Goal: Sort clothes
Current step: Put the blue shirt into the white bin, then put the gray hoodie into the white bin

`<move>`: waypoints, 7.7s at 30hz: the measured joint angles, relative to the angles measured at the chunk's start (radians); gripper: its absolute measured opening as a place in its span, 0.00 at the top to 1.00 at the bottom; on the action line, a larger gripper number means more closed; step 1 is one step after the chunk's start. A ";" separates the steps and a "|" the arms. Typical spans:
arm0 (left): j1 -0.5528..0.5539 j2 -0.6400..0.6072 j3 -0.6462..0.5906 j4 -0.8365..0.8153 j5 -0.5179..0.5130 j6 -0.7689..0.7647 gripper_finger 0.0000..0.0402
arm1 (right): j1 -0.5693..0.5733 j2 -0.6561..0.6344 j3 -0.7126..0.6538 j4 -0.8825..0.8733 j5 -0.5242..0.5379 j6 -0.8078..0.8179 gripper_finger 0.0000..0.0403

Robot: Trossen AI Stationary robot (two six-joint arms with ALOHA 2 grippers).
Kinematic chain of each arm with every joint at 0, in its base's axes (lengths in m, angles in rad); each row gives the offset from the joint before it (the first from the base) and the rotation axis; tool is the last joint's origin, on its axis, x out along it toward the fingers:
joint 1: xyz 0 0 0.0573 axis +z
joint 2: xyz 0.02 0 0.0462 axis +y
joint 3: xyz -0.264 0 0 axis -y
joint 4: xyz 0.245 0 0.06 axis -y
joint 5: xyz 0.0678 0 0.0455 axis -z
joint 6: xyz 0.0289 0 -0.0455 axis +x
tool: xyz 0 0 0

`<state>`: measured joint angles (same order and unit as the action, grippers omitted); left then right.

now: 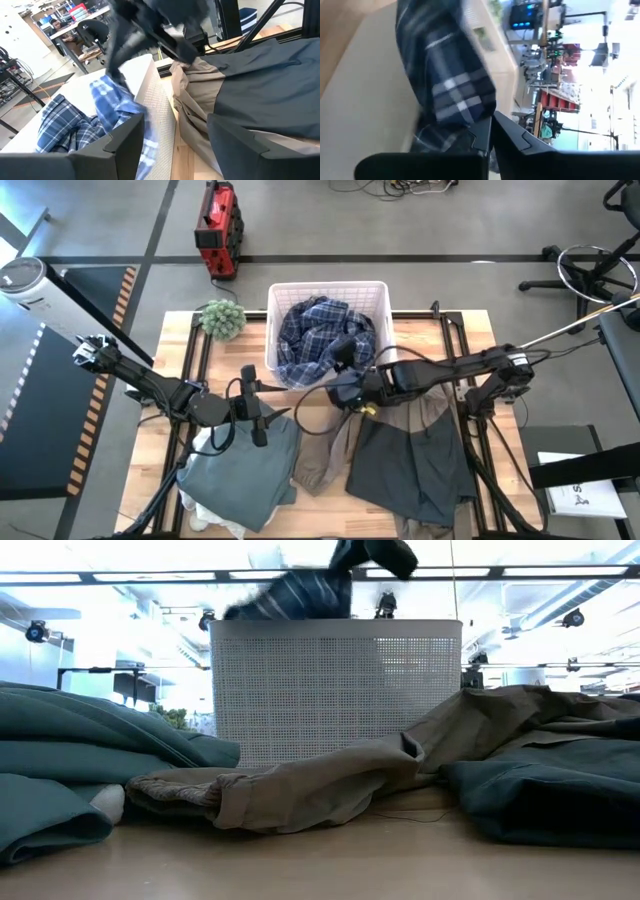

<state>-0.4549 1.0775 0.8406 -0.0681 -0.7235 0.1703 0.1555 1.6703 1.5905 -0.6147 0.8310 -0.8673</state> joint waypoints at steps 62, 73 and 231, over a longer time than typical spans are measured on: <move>0.000 0.000 0.000 -0.004 0.000 0.000 0.64 | -0.516 0.199 0.178 -0.014 -1.088 0.449 1.00; 0.000 0.000 0.000 -0.010 0.000 0.000 0.61 | -0.675 0.307 0.187 -0.100 -1.091 0.482 1.00; 0.000 0.001 0.000 -0.069 0.002 -0.109 0.56 | 0.491 -0.315 0.108 -0.313 0.335 1.060 1.00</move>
<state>-0.4545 1.0782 0.8410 -0.1375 -0.7216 0.0608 0.6470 1.3548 1.6985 -0.9276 1.1663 0.1923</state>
